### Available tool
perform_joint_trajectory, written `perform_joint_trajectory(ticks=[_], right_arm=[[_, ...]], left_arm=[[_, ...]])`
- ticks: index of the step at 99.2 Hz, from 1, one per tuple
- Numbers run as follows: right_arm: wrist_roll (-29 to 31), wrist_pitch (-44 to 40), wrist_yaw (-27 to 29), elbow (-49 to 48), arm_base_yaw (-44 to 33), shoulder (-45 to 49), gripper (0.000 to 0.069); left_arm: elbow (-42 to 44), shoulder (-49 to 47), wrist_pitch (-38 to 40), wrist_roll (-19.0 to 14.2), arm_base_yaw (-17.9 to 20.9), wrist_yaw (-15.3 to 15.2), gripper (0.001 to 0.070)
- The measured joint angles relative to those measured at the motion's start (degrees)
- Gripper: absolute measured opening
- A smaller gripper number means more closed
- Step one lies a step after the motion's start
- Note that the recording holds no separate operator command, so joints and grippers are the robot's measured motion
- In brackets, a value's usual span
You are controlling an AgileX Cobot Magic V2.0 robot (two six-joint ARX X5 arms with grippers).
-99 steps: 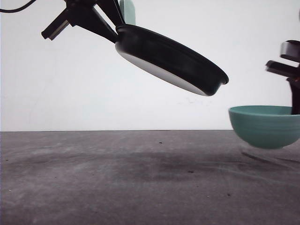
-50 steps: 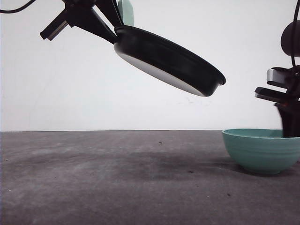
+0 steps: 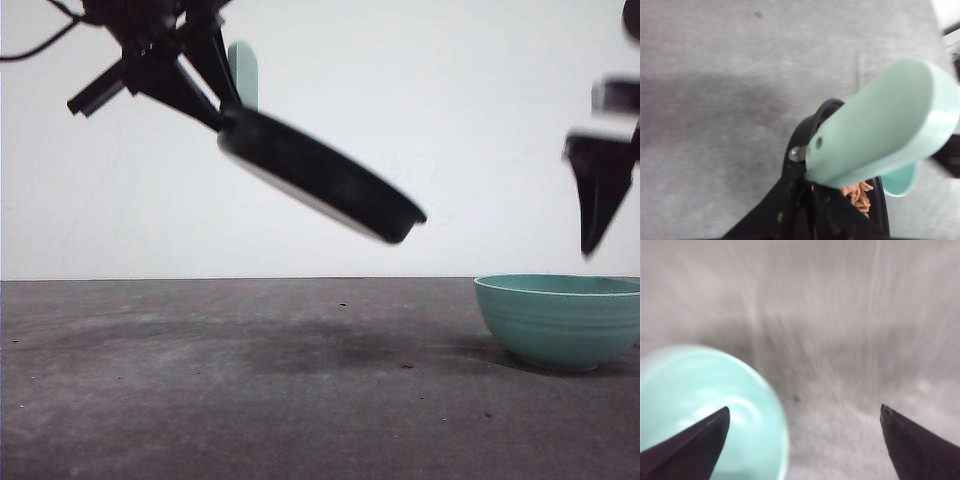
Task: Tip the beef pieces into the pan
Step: 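Lower the pan onto the table with the left gripper and release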
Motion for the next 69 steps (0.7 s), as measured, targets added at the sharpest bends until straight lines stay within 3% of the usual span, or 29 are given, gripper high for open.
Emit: perform_joint_trajectory(ticks=[38, 69], right_arm=[[0.4, -2.1, -3.0, 0.4, 0.0, -20.7, 0.0597], [-0.8, -10.6, -3.0, 0.4, 0.0, -25.7, 0.0561]], left_arm=[[0.0, 12.0, 0.1, 3.8, 0.3, 0.9, 0.0018], [0.0, 16.5, 2.1, 5.5, 0.3, 0.7, 0.0017]])
